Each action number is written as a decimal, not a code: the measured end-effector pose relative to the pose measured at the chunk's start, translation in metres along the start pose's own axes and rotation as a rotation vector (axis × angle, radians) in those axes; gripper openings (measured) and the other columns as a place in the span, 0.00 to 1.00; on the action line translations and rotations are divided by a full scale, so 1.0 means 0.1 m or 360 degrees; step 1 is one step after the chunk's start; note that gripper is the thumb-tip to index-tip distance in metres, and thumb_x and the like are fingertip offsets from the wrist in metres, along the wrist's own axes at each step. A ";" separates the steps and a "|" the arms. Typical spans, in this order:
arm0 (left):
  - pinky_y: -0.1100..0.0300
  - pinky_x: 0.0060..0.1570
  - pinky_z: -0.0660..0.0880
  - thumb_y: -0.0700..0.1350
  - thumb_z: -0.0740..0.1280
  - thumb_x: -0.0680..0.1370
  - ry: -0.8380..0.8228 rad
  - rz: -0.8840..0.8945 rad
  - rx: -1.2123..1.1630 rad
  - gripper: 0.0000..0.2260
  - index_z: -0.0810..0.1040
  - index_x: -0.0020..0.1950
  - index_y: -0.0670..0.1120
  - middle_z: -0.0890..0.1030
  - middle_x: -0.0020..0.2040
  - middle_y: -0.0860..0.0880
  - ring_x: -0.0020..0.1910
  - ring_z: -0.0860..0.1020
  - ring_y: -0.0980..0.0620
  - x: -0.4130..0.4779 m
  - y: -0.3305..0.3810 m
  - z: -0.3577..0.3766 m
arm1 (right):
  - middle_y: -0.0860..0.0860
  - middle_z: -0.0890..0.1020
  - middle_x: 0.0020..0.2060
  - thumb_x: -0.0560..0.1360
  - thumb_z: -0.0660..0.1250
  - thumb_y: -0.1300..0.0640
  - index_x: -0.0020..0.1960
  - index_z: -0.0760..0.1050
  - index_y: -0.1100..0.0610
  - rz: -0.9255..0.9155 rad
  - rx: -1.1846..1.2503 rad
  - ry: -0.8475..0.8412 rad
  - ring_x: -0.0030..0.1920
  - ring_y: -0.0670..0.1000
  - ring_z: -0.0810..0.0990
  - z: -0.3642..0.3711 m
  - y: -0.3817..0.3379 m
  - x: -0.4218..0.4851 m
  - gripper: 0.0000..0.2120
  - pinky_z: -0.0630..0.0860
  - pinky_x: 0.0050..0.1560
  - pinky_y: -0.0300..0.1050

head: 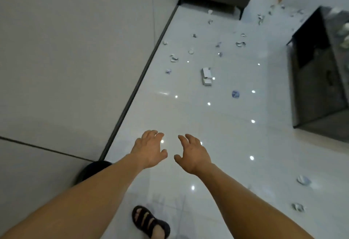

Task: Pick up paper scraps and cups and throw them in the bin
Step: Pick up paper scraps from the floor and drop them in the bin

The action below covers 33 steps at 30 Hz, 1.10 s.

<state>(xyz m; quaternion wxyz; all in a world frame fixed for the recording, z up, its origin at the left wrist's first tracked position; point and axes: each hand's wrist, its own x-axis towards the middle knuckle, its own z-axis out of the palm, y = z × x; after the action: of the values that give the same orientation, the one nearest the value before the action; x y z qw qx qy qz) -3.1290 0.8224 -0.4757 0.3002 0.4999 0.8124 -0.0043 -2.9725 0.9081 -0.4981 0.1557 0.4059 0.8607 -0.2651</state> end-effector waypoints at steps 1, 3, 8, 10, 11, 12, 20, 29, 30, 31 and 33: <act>0.49 0.72 0.58 0.57 0.60 0.78 -0.0021 0.0052 0.0036 0.29 0.57 0.77 0.49 0.57 0.77 0.48 0.76 0.53 0.48 -0.03 0.28 0.01 | 0.53 0.53 0.78 0.78 0.60 0.42 0.79 0.49 0.49 0.0066 0.0027 0.0045 0.77 0.55 0.52 -0.05 0.22 -0.21 0.35 0.62 0.71 0.55; 0.49 0.72 0.58 0.57 0.60 0.78 -0.0053 0.0246 0.0126 0.29 0.57 0.77 0.49 0.58 0.77 0.48 0.76 0.53 0.48 -0.20 1.15 0.14 | 0.53 0.53 0.78 0.78 0.60 0.42 0.79 0.49 0.49 0.0278 0.0112 0.0128 0.77 0.55 0.52 -0.13 0.91 -0.83 0.35 0.62 0.71 0.55; 0.49 0.71 0.60 0.57 0.62 0.77 -0.0089 0.0380 0.0269 0.30 0.59 0.76 0.49 0.60 0.76 0.48 0.75 0.56 0.47 -0.38 2.16 0.35 | 0.52 0.52 0.78 0.77 0.61 0.42 0.79 0.49 0.49 0.0502 0.0302 0.0186 0.77 0.55 0.51 -0.06 1.62 -1.65 0.36 0.62 0.71 0.56; 0.49 0.70 0.61 0.57 0.62 0.77 -0.0138 0.0512 0.0297 0.30 0.59 0.76 0.49 0.61 0.76 0.48 0.75 0.57 0.47 -0.50 2.65 0.56 | 0.52 0.52 0.78 0.77 0.61 0.42 0.79 0.50 0.49 0.0612 0.0348 0.0218 0.77 0.56 0.52 -0.08 1.95 -2.10 0.36 0.62 0.70 0.57; 0.50 0.70 0.62 0.57 0.62 0.77 -0.0160 0.0598 0.0312 0.30 0.59 0.76 0.49 0.61 0.76 0.48 0.75 0.57 0.47 -0.59 2.98 0.71 | 0.52 0.52 0.78 0.77 0.61 0.42 0.79 0.50 0.49 0.0697 0.0369 0.0243 0.77 0.56 0.53 -0.08 2.19 -2.37 0.35 0.62 0.70 0.57; 0.50 0.70 0.62 0.57 0.62 0.77 -0.0186 0.0687 0.0323 0.30 0.59 0.76 0.49 0.61 0.76 0.48 0.74 0.58 0.47 -0.68 3.30 0.84 | 0.52 0.52 0.78 0.77 0.61 0.42 0.79 0.50 0.49 0.0781 0.0378 0.0260 0.76 0.56 0.53 -0.04 2.44 -2.62 0.35 0.62 0.70 0.57; 0.50 0.70 0.63 0.56 0.61 0.78 -0.0492 0.1036 0.0514 0.30 0.57 0.77 0.48 0.59 0.76 0.47 0.74 0.57 0.47 -0.71 4.71 1.73 | 0.52 0.53 0.78 0.76 0.62 0.44 0.78 0.51 0.49 0.1231 0.0587 0.0195 0.75 0.56 0.55 0.34 3.87 -3.60 0.35 0.65 0.69 0.55; 0.51 0.68 0.64 0.56 0.61 0.78 -0.0779 0.1159 0.0683 0.30 0.57 0.77 0.49 0.61 0.75 0.48 0.73 0.59 0.47 0.21 5.60 2.76 | 0.51 0.52 0.78 0.78 0.61 0.45 0.79 0.50 0.48 0.1500 0.0847 0.0093 0.75 0.54 0.56 0.87 5.01 -3.40 0.34 0.66 0.69 0.53; 0.51 0.67 0.65 0.56 0.61 0.78 -0.0801 0.1179 0.0696 0.30 0.57 0.76 0.49 0.61 0.75 0.48 0.73 0.60 0.47 0.32 5.65 2.91 | 0.51 0.52 0.77 0.78 0.61 0.46 0.79 0.50 0.48 0.1517 0.0869 0.0085 0.75 0.54 0.56 0.97 5.14 -3.32 0.34 0.66 0.68 0.53; 0.51 0.66 0.66 0.56 0.61 0.78 -0.0827 0.1201 0.0720 0.29 0.58 0.76 0.49 0.62 0.74 0.48 0.72 0.61 0.47 0.44 5.69 3.08 | 0.50 0.52 0.77 0.78 0.62 0.46 0.79 0.50 0.48 0.1531 0.0895 0.0090 0.75 0.54 0.57 1.08 5.28 -3.23 0.34 0.67 0.68 0.52; 0.51 0.66 0.66 0.56 0.61 0.78 -0.0898 0.1212 0.0781 0.29 0.58 0.76 0.49 0.62 0.74 0.47 0.71 0.61 0.47 0.67 5.70 3.46 | 0.50 0.53 0.77 0.78 0.62 0.46 0.79 0.50 0.48 0.1549 0.0958 0.0102 0.74 0.54 0.57 1.34 5.54 -3.01 0.34 0.67 0.68 0.51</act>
<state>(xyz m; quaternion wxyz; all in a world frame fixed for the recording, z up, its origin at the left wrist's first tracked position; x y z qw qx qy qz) -2.5192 1.0552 -0.6248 0.3615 0.7943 0.4363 -0.2191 -2.3459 0.9381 -0.6438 0.1112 0.7896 0.4655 -0.3839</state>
